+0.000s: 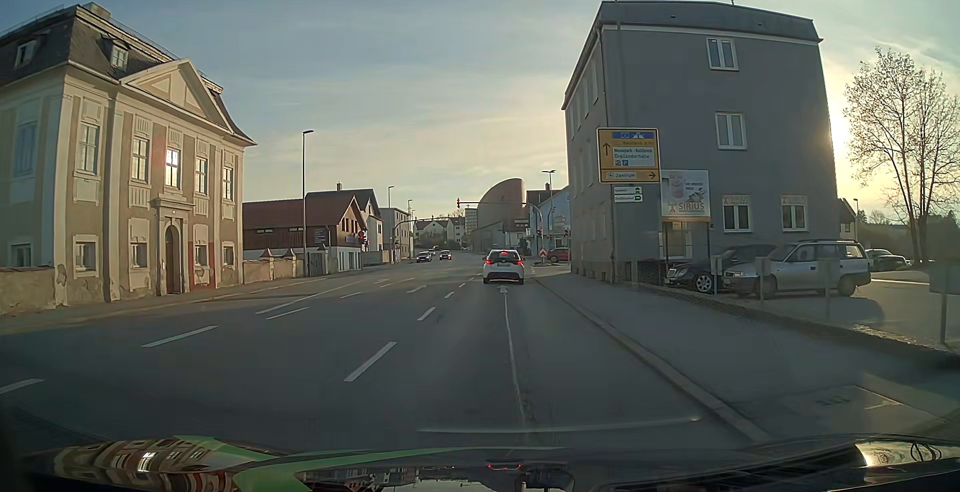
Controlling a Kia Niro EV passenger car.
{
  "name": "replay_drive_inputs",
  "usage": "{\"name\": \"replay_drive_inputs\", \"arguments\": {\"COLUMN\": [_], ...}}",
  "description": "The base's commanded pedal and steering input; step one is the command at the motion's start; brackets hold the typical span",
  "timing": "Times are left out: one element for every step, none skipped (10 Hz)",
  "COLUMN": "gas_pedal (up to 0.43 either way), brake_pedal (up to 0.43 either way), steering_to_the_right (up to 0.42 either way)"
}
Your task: Follow the waypoints while adhering to traffic rules and regulations
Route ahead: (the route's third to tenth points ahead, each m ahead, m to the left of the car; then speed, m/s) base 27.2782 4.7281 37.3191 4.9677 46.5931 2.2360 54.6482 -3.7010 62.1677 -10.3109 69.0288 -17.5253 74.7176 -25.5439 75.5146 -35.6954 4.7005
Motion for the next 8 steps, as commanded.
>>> {"name": "replay_drive_inputs", "arguments": {"gas_pedal": [0.000, 0.000, 0.000, 0.000, 0.000, 0.000, 0.000, 0.000], "brake_pedal": [0.000, 0.000, 0.000, 0.000, 0.000, 0.000, 0.000, 0.000], "steering_to_the_right": [0.002, 0.002, 0.002, 0.002, 0.002, 0.002, 0.002, 0.002]}}
